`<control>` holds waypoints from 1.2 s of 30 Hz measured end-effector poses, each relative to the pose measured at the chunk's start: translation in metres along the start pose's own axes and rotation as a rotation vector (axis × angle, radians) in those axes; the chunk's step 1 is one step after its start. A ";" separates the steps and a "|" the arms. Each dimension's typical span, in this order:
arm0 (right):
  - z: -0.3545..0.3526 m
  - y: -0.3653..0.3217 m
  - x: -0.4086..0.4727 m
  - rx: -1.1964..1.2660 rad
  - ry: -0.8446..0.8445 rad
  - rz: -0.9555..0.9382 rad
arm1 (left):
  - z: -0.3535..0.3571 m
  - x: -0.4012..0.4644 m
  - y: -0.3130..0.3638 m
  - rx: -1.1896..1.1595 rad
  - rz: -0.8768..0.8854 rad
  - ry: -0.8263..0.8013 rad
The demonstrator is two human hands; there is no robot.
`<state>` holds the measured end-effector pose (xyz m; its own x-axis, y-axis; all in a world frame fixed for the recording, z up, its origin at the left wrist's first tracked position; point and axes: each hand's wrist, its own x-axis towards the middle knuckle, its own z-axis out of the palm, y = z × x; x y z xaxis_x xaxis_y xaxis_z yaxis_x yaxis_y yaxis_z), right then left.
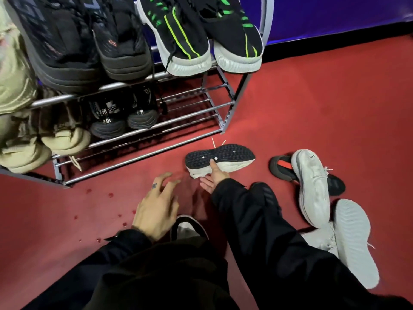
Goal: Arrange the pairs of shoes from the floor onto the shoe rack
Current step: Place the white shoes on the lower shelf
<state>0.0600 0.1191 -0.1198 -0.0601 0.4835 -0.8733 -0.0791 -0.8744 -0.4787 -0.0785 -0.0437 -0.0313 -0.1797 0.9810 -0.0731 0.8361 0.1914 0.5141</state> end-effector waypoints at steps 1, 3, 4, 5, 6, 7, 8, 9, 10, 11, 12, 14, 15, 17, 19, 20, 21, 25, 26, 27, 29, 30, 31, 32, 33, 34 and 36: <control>0.004 -0.003 0.000 0.001 0.012 -0.011 | 0.001 -0.001 -0.001 -0.006 0.000 -0.007; 0.007 -0.007 0.002 0.011 0.038 -0.044 | 0.001 -0.002 -0.003 -0.023 -0.006 -0.023; 0.006 -0.008 0.003 0.017 0.059 -0.066 | 0.001 -0.002 -0.003 -0.025 -0.014 -0.029; 0.004 -0.009 0.001 0.022 0.084 -0.091 | 0.001 -0.003 -0.003 -0.022 -0.017 -0.030; 0.002 -0.009 -0.003 0.041 0.117 -0.135 | 0.002 -0.002 -0.003 -0.023 -0.016 -0.024; -0.002 -0.009 -0.008 0.049 0.151 -0.198 | 0.001 -0.002 0.001 -0.034 -0.029 -0.025; -0.005 -0.009 -0.017 0.054 0.184 -0.276 | 0.002 0.000 0.005 -0.058 -0.060 -0.034; -0.008 -0.006 -0.028 0.053 0.190 -0.344 | 0.002 0.002 0.010 -0.099 -0.097 -0.051; -0.011 -0.002 -0.042 0.052 0.177 -0.395 | 0.004 0.003 0.014 -0.164 -0.135 -0.079; -0.014 0.004 -0.056 0.029 0.150 -0.435 | 0.004 0.005 0.020 -0.247 -0.174 -0.120; -0.016 0.012 -0.072 -0.014 0.116 -0.471 | 0.005 0.008 0.023 -0.365 -0.217 -0.177; -0.017 0.026 -0.099 -0.099 0.024 -0.527 | 0.002 0.011 0.038 -0.700 -0.320 -0.324; -0.018 0.032 -0.110 -0.089 -0.048 -0.530 | 0.001 0.011 0.046 -0.850 -0.355 -0.388; -0.025 0.033 -0.129 -0.022 -0.200 -0.478 | 0.001 0.011 0.058 -1.034 -0.416 -0.385; -0.034 0.028 -0.143 -0.046 -0.311 -0.449 | 0.002 0.011 0.057 -1.231 -0.555 -0.319; -0.040 0.024 -0.148 -0.091 -0.332 -0.465 | 0.003 0.011 0.054 -1.342 -0.631 -0.316; -0.047 0.021 -0.151 -0.131 -0.324 -0.485 | 0.003 0.011 0.053 -1.432 -0.684 -0.326; -0.078 0.006 -0.150 -0.170 -0.117 -0.432 | -0.009 0.012 0.056 -1.471 -0.746 -0.355; -0.088 0.004 -0.148 -0.176 -0.068 -0.419 | -0.012 0.015 0.062 -1.449 -0.712 -0.367; -0.100 0.002 -0.146 -0.191 -0.032 -0.412 | -0.010 0.019 0.067 -1.418 -0.685 -0.377; -0.123 -0.002 -0.144 -0.232 0.014 -0.403 | -0.004 0.027 0.082 -1.367 -0.673 -0.398; -0.133 -0.003 -0.144 -0.253 0.030 -0.394 | 0.003 0.031 0.086 -1.343 -0.685 -0.410; -0.143 -0.003 -0.144 -0.272 0.047 -0.382 | 0.010 0.034 0.094 -1.329 -0.689 -0.429; -0.154 -0.003 -0.145 -0.280 0.066 -0.371 | 0.020 0.037 0.097 -1.305 -0.692 -0.437; -0.164 -0.002 -0.146 -0.270 0.097 -0.363 | 0.032 0.041 0.099 -1.294 -0.676 -0.449; -0.175 -0.001 -0.146 -0.244 0.127 -0.369 | 0.044 0.044 0.099 -1.278 -0.655 -0.459; -0.200 0.004 -0.142 -0.212 0.201 -0.357 | 0.067 0.050 0.098 -1.231 -0.589 -0.488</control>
<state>0.2672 0.0389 -0.0156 0.1295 0.7571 -0.6403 0.1472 -0.6533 -0.7427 0.0292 0.0260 -0.0414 0.0678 0.7313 -0.6787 -0.3074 0.6625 0.6831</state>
